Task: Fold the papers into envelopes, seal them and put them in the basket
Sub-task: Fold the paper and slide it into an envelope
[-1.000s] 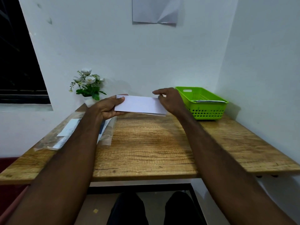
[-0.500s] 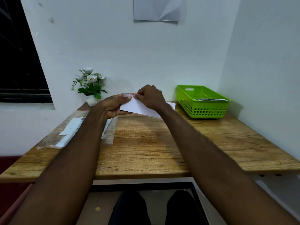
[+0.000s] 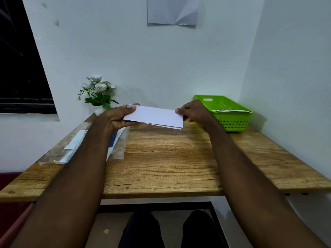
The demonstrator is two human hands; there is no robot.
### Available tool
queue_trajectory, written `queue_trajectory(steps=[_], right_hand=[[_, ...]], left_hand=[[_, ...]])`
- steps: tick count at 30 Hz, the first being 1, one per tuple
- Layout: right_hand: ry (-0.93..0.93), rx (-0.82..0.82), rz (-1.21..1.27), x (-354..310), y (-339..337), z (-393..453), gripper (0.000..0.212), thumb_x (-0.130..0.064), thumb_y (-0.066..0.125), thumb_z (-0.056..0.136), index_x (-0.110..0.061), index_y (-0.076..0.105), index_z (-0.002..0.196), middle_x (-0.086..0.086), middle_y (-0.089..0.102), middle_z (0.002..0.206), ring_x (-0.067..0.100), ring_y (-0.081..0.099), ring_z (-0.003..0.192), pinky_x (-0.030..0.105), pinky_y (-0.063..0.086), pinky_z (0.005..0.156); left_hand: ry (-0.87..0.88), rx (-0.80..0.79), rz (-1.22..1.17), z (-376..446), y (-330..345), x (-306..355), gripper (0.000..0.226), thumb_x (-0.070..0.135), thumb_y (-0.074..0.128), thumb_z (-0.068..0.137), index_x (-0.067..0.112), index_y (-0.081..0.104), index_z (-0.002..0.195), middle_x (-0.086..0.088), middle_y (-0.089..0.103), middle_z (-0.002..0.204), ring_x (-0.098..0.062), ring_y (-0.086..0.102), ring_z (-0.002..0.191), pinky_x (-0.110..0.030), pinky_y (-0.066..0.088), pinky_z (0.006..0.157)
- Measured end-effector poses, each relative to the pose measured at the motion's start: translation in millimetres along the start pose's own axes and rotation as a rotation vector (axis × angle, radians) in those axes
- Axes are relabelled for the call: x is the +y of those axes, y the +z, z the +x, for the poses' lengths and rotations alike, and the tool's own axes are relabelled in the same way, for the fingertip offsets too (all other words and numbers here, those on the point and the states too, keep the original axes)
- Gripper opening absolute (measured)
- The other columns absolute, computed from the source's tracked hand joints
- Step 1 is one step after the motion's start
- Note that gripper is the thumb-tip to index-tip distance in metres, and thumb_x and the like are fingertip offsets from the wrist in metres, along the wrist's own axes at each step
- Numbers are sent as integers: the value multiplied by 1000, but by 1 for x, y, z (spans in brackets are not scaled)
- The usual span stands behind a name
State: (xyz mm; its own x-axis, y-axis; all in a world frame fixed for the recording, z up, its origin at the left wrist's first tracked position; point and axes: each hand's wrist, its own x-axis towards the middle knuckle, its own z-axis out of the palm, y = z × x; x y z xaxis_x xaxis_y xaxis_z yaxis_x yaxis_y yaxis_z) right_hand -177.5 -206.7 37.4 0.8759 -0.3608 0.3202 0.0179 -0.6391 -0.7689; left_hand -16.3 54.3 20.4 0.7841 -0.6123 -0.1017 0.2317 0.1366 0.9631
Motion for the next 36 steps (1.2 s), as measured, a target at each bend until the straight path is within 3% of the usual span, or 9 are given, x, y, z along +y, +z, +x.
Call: queue_trajectory(steps=[8,12,15,19,23,27,29,32,36], right_hand=[[198,75,162,15,4,1,36,-22,76,91,13,70,93,22,71,80,27,69,67,40,61,65],[309,39,25,21,6,5,27,-15,74,91,12,70,91,23,67,75,23,62,52,24,48,40],[357,-6,-88,26,10,7,25,-12,72,92,2,62,75,18,63,66,24,61,50,21,44,35],[402,-37,-206,30,12,8,17,-10,71,92,6,67,86,19,66,69,25,60,52,27,49,43],[410,-18,-273,35,15,9,20,-8,77,86,1,64,76,15,64,60,21,58,46,26,49,41],[376,-12,-355,36,18,8,19,-7,80,81,2,66,74,16,65,60,20,56,41,25,48,42],[317,-8,-479,32,18,7,21,-11,82,78,5,72,88,19,72,76,26,67,57,27,49,50],[180,14,-718,21,23,4,36,-19,78,78,-5,71,110,15,72,111,31,69,103,31,52,73],[16,52,-676,-2,42,-1,18,-30,69,84,-20,75,98,7,73,106,28,67,104,33,53,82]], left_hand=[[-102,62,79,-2,6,-1,18,12,57,104,4,59,120,-15,68,111,-25,68,96,-42,64,66],[-141,154,270,-3,12,-6,24,15,60,103,2,57,123,-14,69,101,-23,68,88,-36,63,52],[-159,245,518,-3,18,-12,16,19,66,100,6,61,108,-13,63,94,-21,65,82,-27,57,42],[-141,282,842,1,24,-17,24,14,74,93,7,57,78,-9,55,68,-15,53,56,-19,49,37],[-96,322,1070,1,25,-17,28,22,84,84,2,66,74,-13,65,69,-20,57,56,-27,52,54],[-33,357,1236,-2,27,-17,48,29,91,76,-4,71,104,-17,73,96,-30,71,89,-37,56,79],[-13,352,1230,-2,27,-17,53,28,92,74,-4,69,109,-19,72,103,-32,70,96,-38,55,79],[53,336,1097,-4,25,-13,39,26,89,78,-3,70,94,-17,66,80,-27,62,66,-34,49,62],[253,474,949,-9,4,5,34,32,83,84,1,74,91,-12,65,71,-22,53,52,-27,46,52]])
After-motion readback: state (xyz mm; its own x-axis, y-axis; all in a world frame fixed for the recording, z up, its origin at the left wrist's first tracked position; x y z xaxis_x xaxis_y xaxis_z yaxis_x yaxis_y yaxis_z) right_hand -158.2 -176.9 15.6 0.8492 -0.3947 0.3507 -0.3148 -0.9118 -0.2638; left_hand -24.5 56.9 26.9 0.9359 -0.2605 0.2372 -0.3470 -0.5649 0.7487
